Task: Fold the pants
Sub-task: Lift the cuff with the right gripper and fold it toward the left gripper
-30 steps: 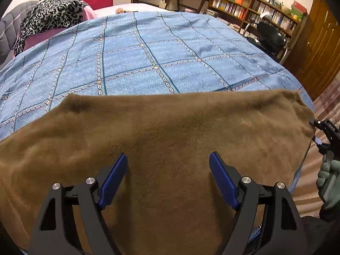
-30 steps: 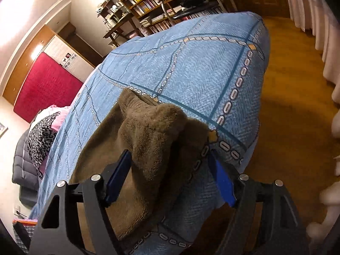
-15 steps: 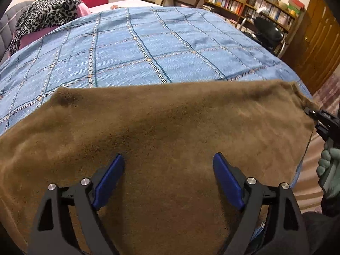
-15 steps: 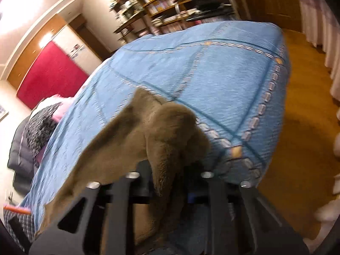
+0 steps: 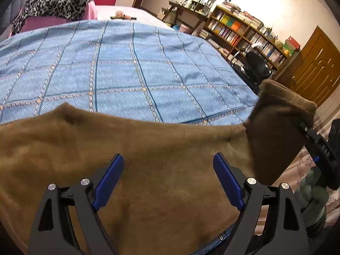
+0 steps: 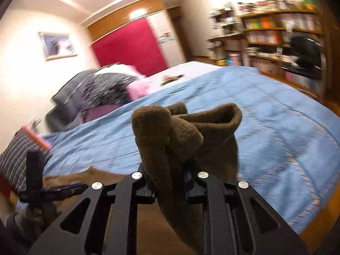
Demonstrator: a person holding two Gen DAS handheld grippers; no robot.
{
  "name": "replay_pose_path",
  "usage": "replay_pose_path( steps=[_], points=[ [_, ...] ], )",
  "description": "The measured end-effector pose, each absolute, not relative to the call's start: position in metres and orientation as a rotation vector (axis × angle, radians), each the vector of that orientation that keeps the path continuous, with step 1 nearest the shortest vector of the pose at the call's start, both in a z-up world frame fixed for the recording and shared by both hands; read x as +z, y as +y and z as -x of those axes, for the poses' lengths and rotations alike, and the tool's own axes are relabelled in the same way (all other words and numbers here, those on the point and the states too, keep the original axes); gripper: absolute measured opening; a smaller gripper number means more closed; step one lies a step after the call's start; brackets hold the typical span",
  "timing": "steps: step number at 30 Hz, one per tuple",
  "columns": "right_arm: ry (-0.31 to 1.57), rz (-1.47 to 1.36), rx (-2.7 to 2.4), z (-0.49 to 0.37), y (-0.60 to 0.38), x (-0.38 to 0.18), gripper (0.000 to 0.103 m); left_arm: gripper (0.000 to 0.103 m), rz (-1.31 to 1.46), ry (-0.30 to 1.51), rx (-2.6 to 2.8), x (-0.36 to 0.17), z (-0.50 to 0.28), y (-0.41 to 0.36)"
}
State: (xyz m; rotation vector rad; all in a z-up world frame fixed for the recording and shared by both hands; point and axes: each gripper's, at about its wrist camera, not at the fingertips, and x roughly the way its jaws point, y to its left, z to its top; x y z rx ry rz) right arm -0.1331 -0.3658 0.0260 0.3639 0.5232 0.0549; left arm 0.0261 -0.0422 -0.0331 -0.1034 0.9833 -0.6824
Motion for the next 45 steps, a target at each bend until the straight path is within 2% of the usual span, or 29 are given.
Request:
replay_pose_path(
  steps=[9,17,19,21,22,24,26,35,45],
  points=[
    [0.594,-0.195,0.264,0.088,-0.261,0.011,0.018,0.086,0.256,1.022,-0.629,-0.046,-0.036,0.003],
    [0.701,0.043,0.439,0.074,-0.17,-0.027,0.018,0.086,0.391,1.06,-0.622,-0.06,-0.043,0.037],
    [0.722,0.092,0.463,0.077,-0.159,-0.037,0.022,0.086,0.4,1.066,-0.63,-0.063,-0.044,0.038],
    [0.742,0.127,0.482,0.078,-0.153,-0.045,0.028,0.086,0.404,1.092,-0.625,-0.068,-0.046,0.038],
    [0.755,0.134,0.5,0.078,-0.151,-0.049,0.035,0.086,0.412,1.111,-0.627,-0.072,-0.048,0.037],
    [0.776,0.134,0.549,0.079,-0.15,-0.054,0.044,0.086,0.436,1.14,-0.632,-0.078,-0.05,0.038],
    [0.781,0.146,0.572,0.083,-0.149,-0.058,0.049,0.086,0.447,1.141,-0.632,-0.078,-0.05,0.041],
    [0.794,0.107,0.728,0.105,-0.152,-0.062,0.053,0.088,0.46,1.157,-0.631,-0.078,-0.048,0.047],
    [0.815,-0.063,0.785,0.109,-0.192,-0.06,0.054,0.092,0.42,1.24,-0.749,-0.078,-0.043,-0.001]
  ],
)
